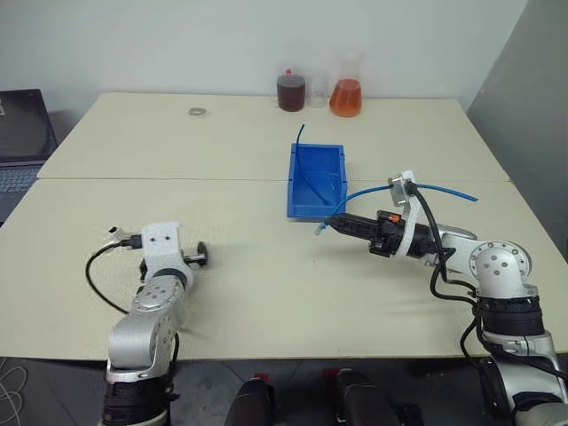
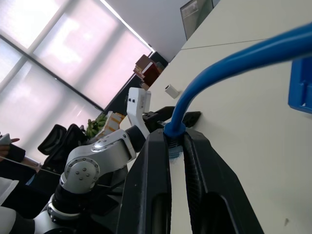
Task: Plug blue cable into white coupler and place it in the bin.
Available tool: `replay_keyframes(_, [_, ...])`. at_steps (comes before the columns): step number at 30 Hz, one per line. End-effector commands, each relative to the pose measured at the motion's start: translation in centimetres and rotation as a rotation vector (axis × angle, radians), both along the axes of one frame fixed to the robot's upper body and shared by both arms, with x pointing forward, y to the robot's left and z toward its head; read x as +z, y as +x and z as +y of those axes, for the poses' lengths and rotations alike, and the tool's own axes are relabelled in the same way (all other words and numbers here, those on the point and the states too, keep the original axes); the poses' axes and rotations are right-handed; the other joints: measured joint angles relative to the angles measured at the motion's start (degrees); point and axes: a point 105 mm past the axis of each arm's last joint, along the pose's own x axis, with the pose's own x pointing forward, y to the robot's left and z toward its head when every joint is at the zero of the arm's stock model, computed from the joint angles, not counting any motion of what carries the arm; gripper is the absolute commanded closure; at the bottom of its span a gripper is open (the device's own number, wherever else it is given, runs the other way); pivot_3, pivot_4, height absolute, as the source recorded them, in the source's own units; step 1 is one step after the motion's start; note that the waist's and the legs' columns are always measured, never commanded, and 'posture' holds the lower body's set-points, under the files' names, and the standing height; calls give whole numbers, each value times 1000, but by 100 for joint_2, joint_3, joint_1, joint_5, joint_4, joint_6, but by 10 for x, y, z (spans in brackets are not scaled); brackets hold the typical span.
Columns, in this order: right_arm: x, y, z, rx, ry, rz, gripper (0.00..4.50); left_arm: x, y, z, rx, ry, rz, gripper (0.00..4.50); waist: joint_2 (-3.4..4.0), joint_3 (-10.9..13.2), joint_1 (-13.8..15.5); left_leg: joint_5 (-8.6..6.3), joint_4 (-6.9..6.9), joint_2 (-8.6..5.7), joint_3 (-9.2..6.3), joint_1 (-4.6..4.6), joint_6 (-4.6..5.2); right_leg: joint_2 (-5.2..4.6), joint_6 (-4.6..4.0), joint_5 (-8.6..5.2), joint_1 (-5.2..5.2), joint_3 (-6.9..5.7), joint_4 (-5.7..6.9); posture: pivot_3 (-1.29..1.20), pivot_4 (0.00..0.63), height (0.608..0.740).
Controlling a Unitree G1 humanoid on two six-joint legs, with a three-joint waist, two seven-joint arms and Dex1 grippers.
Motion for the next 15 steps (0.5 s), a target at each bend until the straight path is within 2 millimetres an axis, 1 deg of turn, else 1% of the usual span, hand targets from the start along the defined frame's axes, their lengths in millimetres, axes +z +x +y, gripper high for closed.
replay_keyframes(1, [15, 2, 3, 22, 21, -62, 4390, 3, -9, 29, 188, 31, -28, 12, -1, -1, 4, 0, 1, 0, 2, -1, 0, 1, 0, 0, 1, -1, 0, 0, 150, 740])
replay_keyframes(5, [16, 4, 3, 28, 14, -67, 4390, 11, 1, 49, 288, 43, -74, 12, -3, -2, 9, 0, 3, -2, -1, 2, -1, 4, 2, 1, 3, -15, 6, 0, 150, 740])
replay_keyframes(7, [16, 4, 3, 32, 12, -71, 4390, 12, 9, 52, 294, 17, -89, 12, -3, -2, 11, 1, 6, -1, -3, 0, -1, 5, 6, 4, 4, -17, 5, 0, 150, 740])
replay_keyframes(10, [15, 2, 3, 41, 0, -79, 4390, 14, 25, 52, 268, -11, -120, 12, -4, -2, 16, 1, 7, -3, -2, -4, -1, 4, 7, 5, 4, -17, 3, 0, 150, 740])
replay_keyframes(13, [16, 2, 3, 42, -2, -84, 4390, 8, 31, 60, 327, -55, -121, 12, -5, -3, 18, 1, 7, -6, -1, -7, -1, -1, 7, 6, 3, -17, 1, 0, 150, 740])
replay_keyframes(15, [16, 2, 2, 42, -7, -89, 4390, 4, 39, 59, 333, -105, -133, 12, -5, -3, 19, 1, 7, -6, -2, -7, -1, -3, 7, 6, 2, -19, 0, 0, 150, 740])
